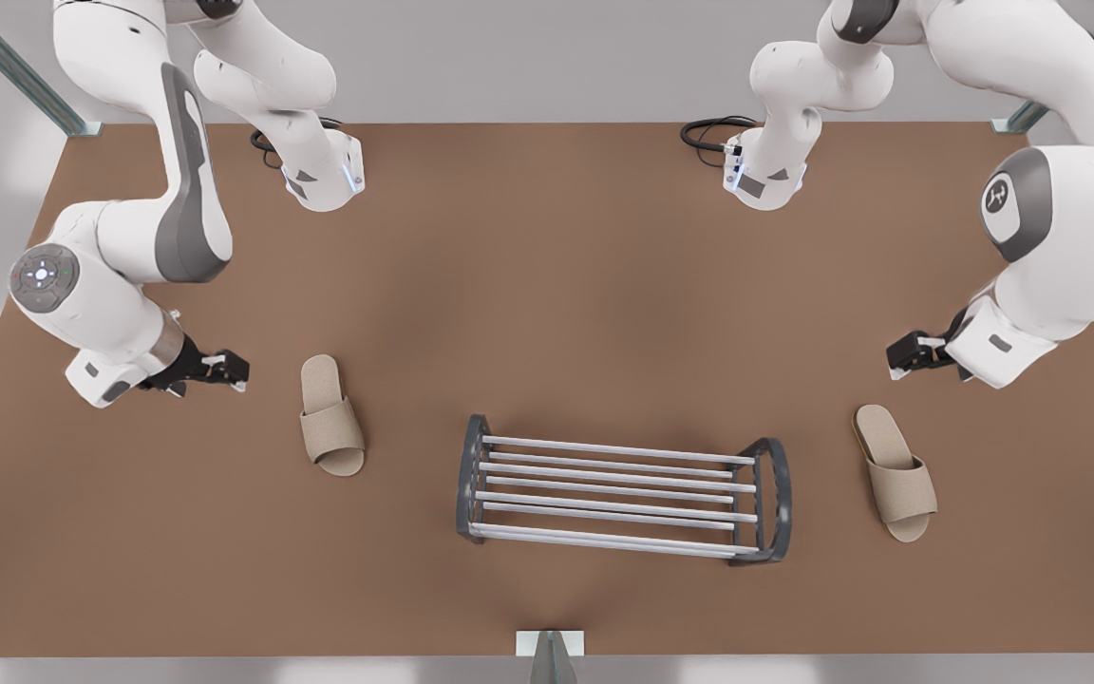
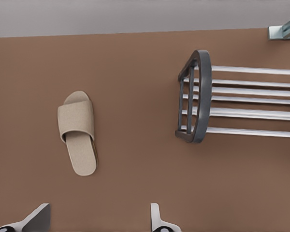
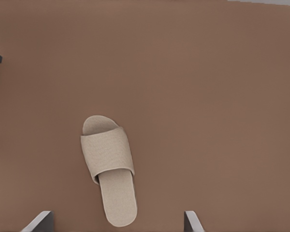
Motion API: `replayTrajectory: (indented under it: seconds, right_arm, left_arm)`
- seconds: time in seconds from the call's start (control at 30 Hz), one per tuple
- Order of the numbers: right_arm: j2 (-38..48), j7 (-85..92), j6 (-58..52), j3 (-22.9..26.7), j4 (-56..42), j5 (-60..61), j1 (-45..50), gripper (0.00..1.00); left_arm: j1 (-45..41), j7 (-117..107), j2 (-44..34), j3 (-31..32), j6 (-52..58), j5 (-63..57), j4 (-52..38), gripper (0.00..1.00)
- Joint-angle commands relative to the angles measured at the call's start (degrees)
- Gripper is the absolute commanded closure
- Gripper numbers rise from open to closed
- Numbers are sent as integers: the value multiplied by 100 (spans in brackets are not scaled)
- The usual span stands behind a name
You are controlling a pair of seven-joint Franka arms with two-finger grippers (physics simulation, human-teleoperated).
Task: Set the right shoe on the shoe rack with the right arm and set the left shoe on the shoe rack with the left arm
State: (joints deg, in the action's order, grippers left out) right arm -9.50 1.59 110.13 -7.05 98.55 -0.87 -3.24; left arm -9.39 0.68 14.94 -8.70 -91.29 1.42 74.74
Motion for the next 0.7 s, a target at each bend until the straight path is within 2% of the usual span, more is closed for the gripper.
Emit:
replayTrajectory:
  seconds: [0.0,0.03,0.07,0.1,0.13,0.17,0.2,0.23,0.27,0.3,0.37,0.43,0.47,0.5,0.57,0.67]
  right_arm:
    - [0,123,158,-51,-38,-36,8,0]
    - [0,149,141,-42,-29,-36,8,0]
    - [9,62,141,-462,6,-630,8,0]
    - [9,17,105,-962,120,-1764,-18,0]
    - [18,0,175,-1192,225,-2169,-18,0]
    - [150,-9,842,-1509,761,-3269,-27,0]
    - [264,-79,1590,-1588,1227,-3823,-27,0]
    - [299,-465,1854,-1659,1499,-4516,-10,0]
    - [334,-1361,2355,-1782,1956,-5668,-10,0]
    - [317,-2398,2988,-1782,2440,-7249,-80,0]
    - [203,-4393,3146,-1782,2941,-9534,-168,0]
    - [45,-6494,3445,-1773,3346,-12417,-510,0]
    - [-113,-7715,3463,-1764,3407,-14298,-704,0]
    - [-316,-8630,3463,-1756,3548,-15283,-704,0]
    - [-562,-9501,3436,-1756,3583,-16488,-686,0]
    - [-861,-10187,3375,-1756,3566,-17455,-449,0]
  left_arm:
    - [-1,-24,17,-9,-108,16,6,0]
    - [-10,-146,79,-18,-301,34,15,0]
    - [-10,-873,70,-62,-652,86,120,0]
    - [-27,-1980,-52,-185,-1589,489,908,0]
    - [-27,-2447,-324,-211,-2468,710,1672,0]
    - [-19,-2836,-799,-290,-4614,1649,3405,0]
    - [-36,-2819,-826,-291,-6119,2652,4198,0]
    - [-36,-2705,-809,-291,-6419,2670,4321,0]
    - [-36,-2126,-791,-291,-6594,3205,4532,0]
    - [-45,-343,-782,-326,-6762,4900,4752,0]
    - [-45,3339,-870,-326,-7148,7406,5182,0]
    - [-45,5723,-949,-431,-7263,8585,5508,0]
    - [-45,6900,-941,-642,-7219,9253,5675,0]
    - [-45,7806,-932,-809,-7096,9692,5833,0]
    - [-45,9599,-739,-1301,-6560,10334,5965,0]
    - [-45,12314,-326,-1407,-6542,11283,5895,0]
